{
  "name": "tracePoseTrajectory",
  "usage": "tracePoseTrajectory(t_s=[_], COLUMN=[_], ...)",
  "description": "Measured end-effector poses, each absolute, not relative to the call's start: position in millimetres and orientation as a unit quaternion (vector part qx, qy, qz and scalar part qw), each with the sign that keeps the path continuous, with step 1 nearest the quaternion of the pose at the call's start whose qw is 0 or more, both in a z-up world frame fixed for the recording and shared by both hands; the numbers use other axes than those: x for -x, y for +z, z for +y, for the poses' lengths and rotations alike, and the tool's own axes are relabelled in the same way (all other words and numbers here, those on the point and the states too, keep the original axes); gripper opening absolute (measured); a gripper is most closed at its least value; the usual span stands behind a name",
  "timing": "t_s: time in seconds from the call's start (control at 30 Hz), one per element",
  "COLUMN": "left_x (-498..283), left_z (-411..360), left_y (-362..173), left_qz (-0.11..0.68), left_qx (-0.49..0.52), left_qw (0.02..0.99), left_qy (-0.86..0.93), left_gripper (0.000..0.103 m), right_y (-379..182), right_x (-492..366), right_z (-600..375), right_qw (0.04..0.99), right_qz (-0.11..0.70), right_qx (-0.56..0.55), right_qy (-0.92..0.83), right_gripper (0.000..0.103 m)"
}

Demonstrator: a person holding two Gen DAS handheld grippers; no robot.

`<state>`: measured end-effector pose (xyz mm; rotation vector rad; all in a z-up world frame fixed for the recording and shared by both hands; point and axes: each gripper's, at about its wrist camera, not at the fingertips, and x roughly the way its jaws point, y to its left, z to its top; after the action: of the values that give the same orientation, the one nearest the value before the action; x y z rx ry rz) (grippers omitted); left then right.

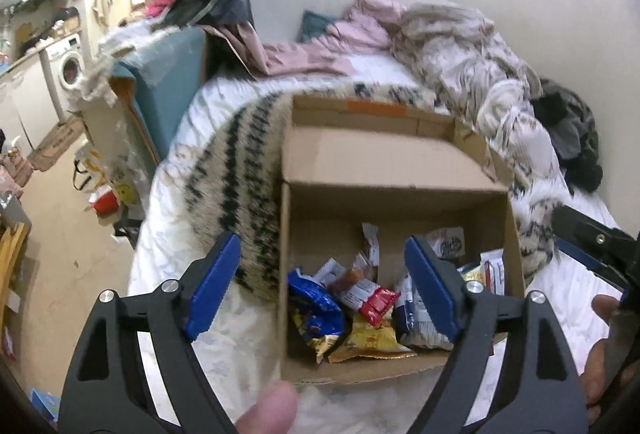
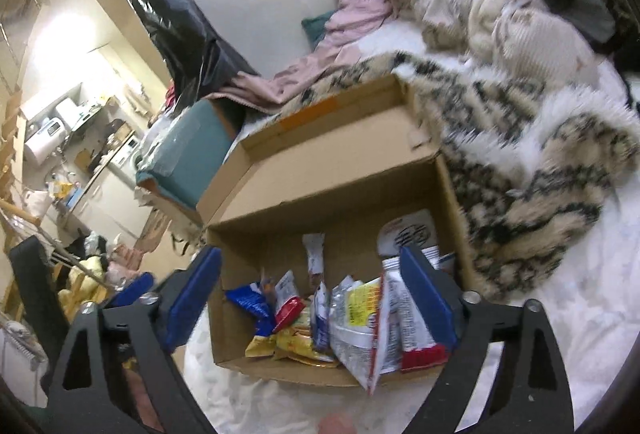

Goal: Organize snacks

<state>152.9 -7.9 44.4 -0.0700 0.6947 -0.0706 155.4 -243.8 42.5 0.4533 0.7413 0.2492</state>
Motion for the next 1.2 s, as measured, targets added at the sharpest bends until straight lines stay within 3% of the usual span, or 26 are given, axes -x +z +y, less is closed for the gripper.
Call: tracePoseTrajectory(t_s=[0.07, 0.13, 0.27, 0.7, 1.2], left_x=[-144.2, -138.4, -113.7, -47.2, -35.3], left_z=[-6.7, -5.4, 7.3, 7.1, 2.5], left_y=[56.0, 65.8, 80.5, 61.3, 41.6], left_qz=[0.322, 0.314, 0.296, 0.334, 0.349], left_qx=[0.022, 0.008, 0.009, 0.015, 0.008], left_qw=[0.945, 0.948, 0.955, 0.942, 0.937], left_qy=[-0.043, -0.042, -0.027, -0.036, -0.01], left_gripper=[0.083, 0.094, 0.103, 0.103, 0.103], right_y=[50.2, 58.1, 72.8, 76.8, 48.9], right_x=[-145.6, -137.4, -117.1, -43.1, -35.7], right_z=[-248.1, -248.4, -248.9, -234.2, -206.8], right_qw=[0.905, 0.907, 0.911, 0.937, 0.936], right_qz=[0.349, 0.354, 0.352, 0.333, 0.347], right_qx=[-0.214, -0.201, -0.191, -0.086, -0.029], right_qy=[0.113, 0.103, 0.098, 0.053, 0.045], right_gripper=[0.101, 0.101, 0.103, 0.103, 0.103])
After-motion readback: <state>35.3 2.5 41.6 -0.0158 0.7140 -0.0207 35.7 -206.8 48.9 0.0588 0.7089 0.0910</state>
